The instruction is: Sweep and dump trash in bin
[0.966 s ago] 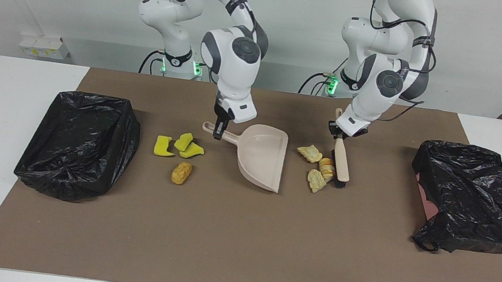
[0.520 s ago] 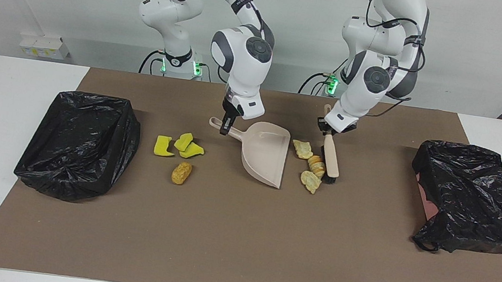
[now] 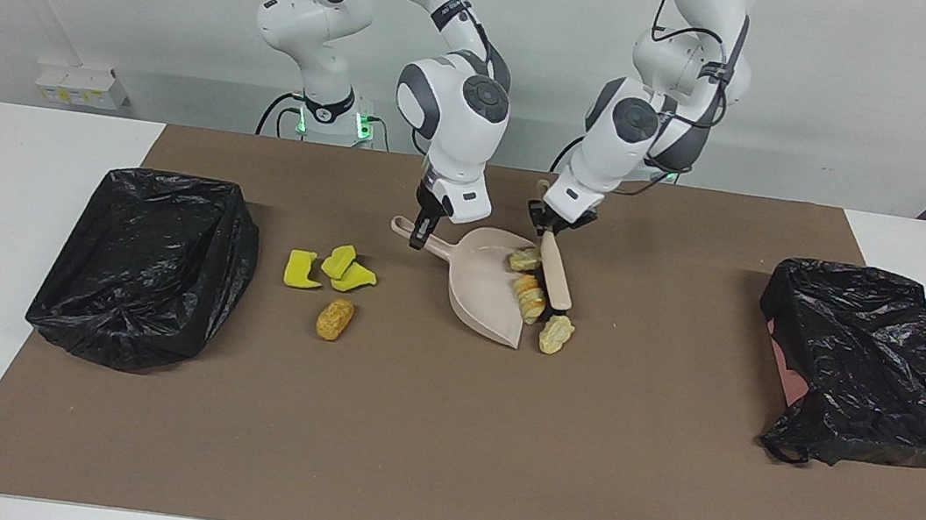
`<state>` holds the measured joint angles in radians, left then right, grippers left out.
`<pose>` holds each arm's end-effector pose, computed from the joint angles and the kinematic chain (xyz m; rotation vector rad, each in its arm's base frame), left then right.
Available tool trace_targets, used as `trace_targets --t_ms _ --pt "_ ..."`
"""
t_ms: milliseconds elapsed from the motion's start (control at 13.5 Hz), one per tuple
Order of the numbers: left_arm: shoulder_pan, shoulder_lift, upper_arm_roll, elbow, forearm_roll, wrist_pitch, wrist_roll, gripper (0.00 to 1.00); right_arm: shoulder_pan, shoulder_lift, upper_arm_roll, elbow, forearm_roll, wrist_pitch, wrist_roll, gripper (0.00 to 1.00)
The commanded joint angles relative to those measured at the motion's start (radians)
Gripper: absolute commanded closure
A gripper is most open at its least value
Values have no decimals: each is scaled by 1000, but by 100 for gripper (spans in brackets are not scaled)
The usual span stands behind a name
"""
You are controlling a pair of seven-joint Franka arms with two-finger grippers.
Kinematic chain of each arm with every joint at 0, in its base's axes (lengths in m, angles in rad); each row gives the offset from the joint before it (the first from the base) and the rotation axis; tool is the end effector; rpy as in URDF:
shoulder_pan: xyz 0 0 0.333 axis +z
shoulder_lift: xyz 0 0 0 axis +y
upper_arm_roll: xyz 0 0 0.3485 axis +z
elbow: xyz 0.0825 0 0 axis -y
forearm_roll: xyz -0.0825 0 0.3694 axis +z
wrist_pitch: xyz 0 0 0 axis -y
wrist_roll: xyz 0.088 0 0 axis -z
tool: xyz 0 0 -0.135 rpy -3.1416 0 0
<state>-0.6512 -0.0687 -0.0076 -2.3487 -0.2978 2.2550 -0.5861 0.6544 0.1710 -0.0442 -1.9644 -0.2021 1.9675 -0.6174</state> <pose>0.3695 -0.3043 0.3729 2.9573 0.1766 -0.2273 0.4705 0.3078 0.3884 2.3250 1.8076 -0.2488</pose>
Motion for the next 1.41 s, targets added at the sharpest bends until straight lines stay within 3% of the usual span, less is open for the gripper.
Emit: trace_targets --t_ms 0,149,297,595,818,966,1338 --pt "-47 38 15 84 -17 -14 -76 100 -4 -2 7 -8 -22 8 45 100" --pt "-21 20 27 135 -14 -104 -72 100 -4 -2 7 -8 -20 7 45 100" --pt "72 32 32 216 0 -188 -35 100 -4 -2 7 -8 -19 8 45 100" --pt "182 66 32 244 9 -195 153 100 -6 -1 7 -8 -7 5 70 100" --pt "237 150 32 291 72 -196 260 100 -9 1 9 -11 -3 2 70 100" --pt "242 210 32 321 100 -202 331 100 -12 -1 7 -17 10 7 79 100" --pt "125 152 28 195 109 -201 354 100 -16 -4 7 -41 29 -10 110 100"
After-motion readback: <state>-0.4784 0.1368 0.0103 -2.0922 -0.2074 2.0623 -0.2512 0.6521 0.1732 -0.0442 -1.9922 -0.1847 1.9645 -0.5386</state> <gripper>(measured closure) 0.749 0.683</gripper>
